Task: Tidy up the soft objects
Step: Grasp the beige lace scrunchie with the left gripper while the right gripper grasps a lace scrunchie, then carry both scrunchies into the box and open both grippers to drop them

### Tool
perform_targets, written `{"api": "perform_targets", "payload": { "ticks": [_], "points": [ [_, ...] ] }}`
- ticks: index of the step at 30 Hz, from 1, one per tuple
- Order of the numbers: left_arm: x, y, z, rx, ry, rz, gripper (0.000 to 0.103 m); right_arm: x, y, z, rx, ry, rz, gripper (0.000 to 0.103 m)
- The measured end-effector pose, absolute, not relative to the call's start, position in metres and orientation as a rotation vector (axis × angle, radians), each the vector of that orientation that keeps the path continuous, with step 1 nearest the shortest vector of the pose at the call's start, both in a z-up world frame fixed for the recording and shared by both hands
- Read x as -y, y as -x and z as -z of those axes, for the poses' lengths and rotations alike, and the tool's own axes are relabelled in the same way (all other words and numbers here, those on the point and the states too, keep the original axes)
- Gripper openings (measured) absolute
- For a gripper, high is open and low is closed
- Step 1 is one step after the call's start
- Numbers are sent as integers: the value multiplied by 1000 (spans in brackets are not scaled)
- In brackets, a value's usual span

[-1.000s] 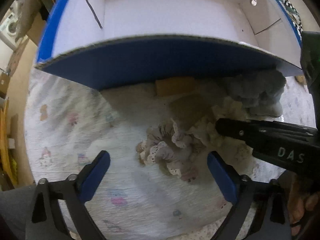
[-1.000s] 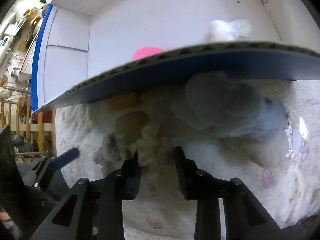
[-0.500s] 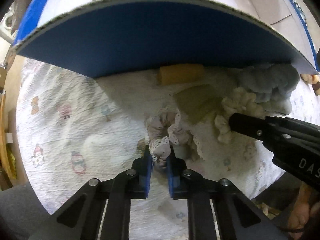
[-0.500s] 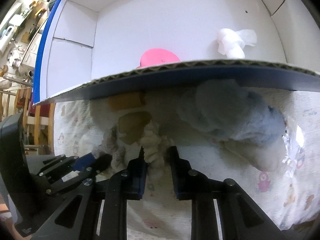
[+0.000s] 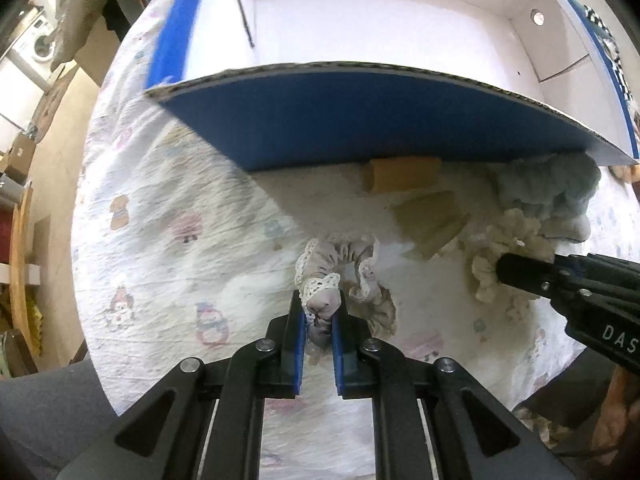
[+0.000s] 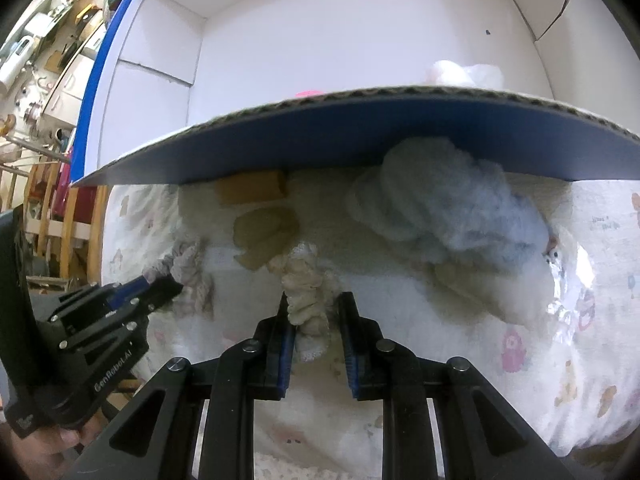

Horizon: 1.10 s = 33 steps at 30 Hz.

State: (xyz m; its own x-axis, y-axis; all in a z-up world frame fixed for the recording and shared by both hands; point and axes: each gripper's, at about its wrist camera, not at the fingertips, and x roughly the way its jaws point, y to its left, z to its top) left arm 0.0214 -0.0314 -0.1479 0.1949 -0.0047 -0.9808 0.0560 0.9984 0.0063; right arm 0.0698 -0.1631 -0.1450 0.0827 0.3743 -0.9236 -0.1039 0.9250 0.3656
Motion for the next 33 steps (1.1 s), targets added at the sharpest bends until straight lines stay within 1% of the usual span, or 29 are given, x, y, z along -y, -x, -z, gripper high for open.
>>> {"api": "perform_targets", "payload": {
  "ticks": [5,7,9,13,14,17,22,27,33],
  "points": [
    [10,-9,128,-1316,-16,28,11,165,-61,131,-1407,-265,-393,23],
    [4,7,110,-1283,21,38,11,170,-57,115,-1367,-273,-414,23],
    [2,21,85,-1223,0,54,10,173,-50,100,-1327,-293,-441,23],
    [-7,40,55,-1150,5,53,10,178,-34,73,-1245,-252,-454,23],
    [-9,29,56,-1146,12,48,10,180,-31,67,-1226,-259,-458,23],
    [-16,32,42,-1137,31,34,10,185,-24,49,-1161,-273,-442,23],
    [-20,26,26,-1106,39,12,10,187,-24,24,-1063,-211,-408,23],
    [-18,8,13,-1053,36,15,10,201,-44,7,-1014,-250,-392,23],
    [-9,-25,5,-988,3,20,10,210,-71,-10,-975,-228,-361,23]
  ]
}}
